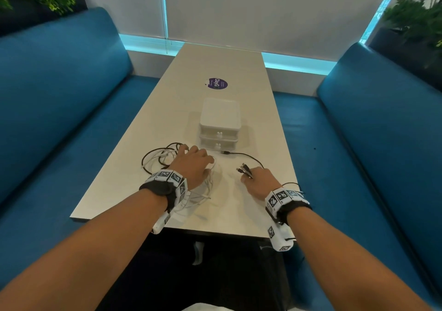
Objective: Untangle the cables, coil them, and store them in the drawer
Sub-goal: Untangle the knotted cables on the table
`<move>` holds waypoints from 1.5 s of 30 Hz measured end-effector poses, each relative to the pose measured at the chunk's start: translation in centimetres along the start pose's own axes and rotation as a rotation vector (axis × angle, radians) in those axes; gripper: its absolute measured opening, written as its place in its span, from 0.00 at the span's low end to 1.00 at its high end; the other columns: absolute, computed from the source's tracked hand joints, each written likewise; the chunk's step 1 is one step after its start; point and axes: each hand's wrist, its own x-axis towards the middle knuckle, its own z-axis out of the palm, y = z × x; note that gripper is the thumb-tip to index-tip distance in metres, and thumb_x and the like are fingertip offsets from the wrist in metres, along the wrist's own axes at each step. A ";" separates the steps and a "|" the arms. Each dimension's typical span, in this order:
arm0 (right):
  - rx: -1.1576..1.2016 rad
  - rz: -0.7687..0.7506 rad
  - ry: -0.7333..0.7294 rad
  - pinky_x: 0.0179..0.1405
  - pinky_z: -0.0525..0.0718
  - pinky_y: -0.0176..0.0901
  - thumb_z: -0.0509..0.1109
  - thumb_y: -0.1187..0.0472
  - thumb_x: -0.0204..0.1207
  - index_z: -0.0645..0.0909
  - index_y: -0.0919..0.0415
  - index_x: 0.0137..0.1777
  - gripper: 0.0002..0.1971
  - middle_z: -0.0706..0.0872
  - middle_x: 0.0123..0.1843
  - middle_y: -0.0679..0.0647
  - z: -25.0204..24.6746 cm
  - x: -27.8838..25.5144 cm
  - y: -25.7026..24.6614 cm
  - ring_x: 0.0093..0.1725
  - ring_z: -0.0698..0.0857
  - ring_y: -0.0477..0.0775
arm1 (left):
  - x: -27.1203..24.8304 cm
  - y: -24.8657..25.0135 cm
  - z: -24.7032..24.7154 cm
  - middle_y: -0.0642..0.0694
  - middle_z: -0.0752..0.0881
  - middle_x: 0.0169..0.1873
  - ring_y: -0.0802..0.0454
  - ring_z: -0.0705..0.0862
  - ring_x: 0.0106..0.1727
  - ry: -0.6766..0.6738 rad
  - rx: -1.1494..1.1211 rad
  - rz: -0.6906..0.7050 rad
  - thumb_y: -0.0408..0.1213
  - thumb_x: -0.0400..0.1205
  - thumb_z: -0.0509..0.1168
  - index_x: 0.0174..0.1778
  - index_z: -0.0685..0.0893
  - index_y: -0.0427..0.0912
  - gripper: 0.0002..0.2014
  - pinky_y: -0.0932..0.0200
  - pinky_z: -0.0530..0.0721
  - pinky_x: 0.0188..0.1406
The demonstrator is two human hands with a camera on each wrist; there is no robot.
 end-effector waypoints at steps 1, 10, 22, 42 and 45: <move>0.050 -0.003 -0.038 0.42 0.79 0.45 0.62 0.53 0.84 0.86 0.65 0.52 0.16 0.87 0.46 0.61 0.0 0.0 -0.4 0.47 0.86 0.62 | 0.2 0.1 -0.2 0.52 0.80 0.67 0.46 0.73 0.71 0.002 0.009 -0.003 0.48 0.88 0.57 0.74 0.76 0.56 0.18 0.39 0.58 0.76; 0.175 -0.027 -0.146 0.40 0.77 0.42 0.64 0.53 0.81 0.90 0.54 0.46 0.13 0.86 0.43 0.50 0.1 0.2 -2.2 0.42 0.84 0.52 | 0.2 0.4 -0.3 0.56 0.80 0.67 0.52 0.71 0.72 -0.032 -0.320 -0.087 0.55 0.82 0.56 0.62 0.83 0.60 0.17 0.43 0.55 0.76; 0.194 0.017 -0.126 0.43 0.79 0.43 0.61 0.57 0.81 0.89 0.54 0.48 0.14 0.89 0.48 0.56 1.9 0.8 -1.8 0.45 0.87 0.58 | -2.1 -3.0 -4.4 0.60 0.71 0.79 0.59 0.59 0.84 -0.296 -0.755 -0.002 0.55 0.65 0.64 0.50 0.90 0.67 0.19 0.47 0.53 0.85; 0.327 0.045 0.044 0.51 0.81 0.47 0.55 0.53 0.87 0.86 0.58 0.43 0.20 0.89 0.49 0.59 2.2 1.3 -1.7 0.49 0.87 0.60 | 0.7 3.6 -2.2 0.51 0.83 0.31 0.47 0.83 0.33 -0.032 -0.432 -0.037 0.52 0.91 0.53 0.44 0.73 0.50 0.14 0.50 0.80 0.35; 0.392 0.025 0.053 0.48 0.75 0.45 0.55 0.50 0.87 0.88 0.58 0.45 0.22 0.86 0.46 0.54 1.3 1.0 -2.0 0.47 0.83 0.57 | 1.3 4.1 -0.9 0.50 0.79 0.33 0.43 0.81 0.37 -0.035 -0.404 -0.144 0.54 0.91 0.47 0.48 0.71 0.49 0.15 0.49 0.77 0.37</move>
